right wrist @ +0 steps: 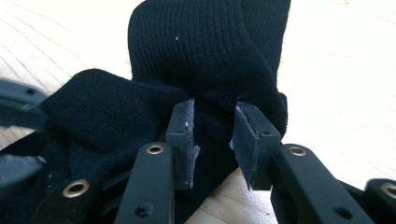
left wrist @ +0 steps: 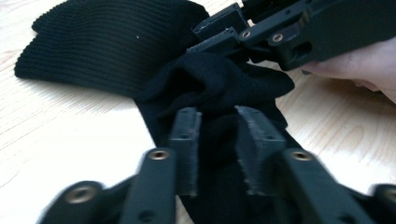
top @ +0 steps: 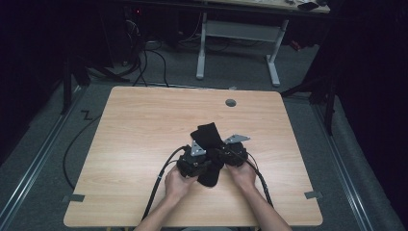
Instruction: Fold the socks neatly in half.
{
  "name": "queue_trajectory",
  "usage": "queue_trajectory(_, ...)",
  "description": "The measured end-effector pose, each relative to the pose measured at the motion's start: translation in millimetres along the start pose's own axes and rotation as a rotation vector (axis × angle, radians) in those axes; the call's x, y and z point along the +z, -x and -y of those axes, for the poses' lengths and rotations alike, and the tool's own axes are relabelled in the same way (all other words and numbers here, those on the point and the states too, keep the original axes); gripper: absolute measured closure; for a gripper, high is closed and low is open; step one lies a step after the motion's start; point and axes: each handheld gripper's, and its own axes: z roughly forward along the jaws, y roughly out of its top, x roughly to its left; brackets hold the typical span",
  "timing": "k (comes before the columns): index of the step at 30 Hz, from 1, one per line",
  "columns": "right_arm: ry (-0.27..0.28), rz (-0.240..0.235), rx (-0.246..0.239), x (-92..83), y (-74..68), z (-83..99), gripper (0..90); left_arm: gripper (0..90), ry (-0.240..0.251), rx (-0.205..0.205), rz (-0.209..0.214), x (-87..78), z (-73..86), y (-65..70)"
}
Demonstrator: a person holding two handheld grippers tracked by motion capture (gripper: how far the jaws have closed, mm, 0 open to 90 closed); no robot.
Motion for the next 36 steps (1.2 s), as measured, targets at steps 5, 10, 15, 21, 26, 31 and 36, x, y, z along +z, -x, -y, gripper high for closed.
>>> queue_trajectory(5,0.000,0.001,-0.003,0.3,0.1,0.0,68.7,63.9,-0.037,0.015,0.001,10.2,0.6,1.6)
queue_trajectory(10,-0.002,0.002,-0.011,0.8,0.0,-0.2,68.8,75.6,-0.065,0.059,-0.022,13.4,-1.3,4.5)
queue_trajectory(15,-0.003,0.006,-0.020,1.1,-0.5,-0.4,68.8,86.1,-0.080,0.094,-0.026,12.5,-3.9,6.8)
queue_trajectory(21,-0.009,0.010,-0.024,2.4,0.6,-2.3,69.1,87.7,-0.034,0.071,-0.008,0.3,-5.1,4.5)
queue_trajectory(26,-0.028,0.009,-0.029,3.3,1.8,-5.6,69.1,87.7,-0.008,0.084,0.001,-16.4,-5.2,4.3)
queue_trajectory(31,-0.030,0.011,-0.028,3.5,1.8,-6.1,69.1,87.6,-0.010,0.092,0.009,-26.4,4.8,5.5)
queue_trajectory(36,-0.028,0.014,-0.031,4.0,2.1,-6.4,69.1,87.4,-0.003,0.087,0.033,-31.5,15.5,11.4)
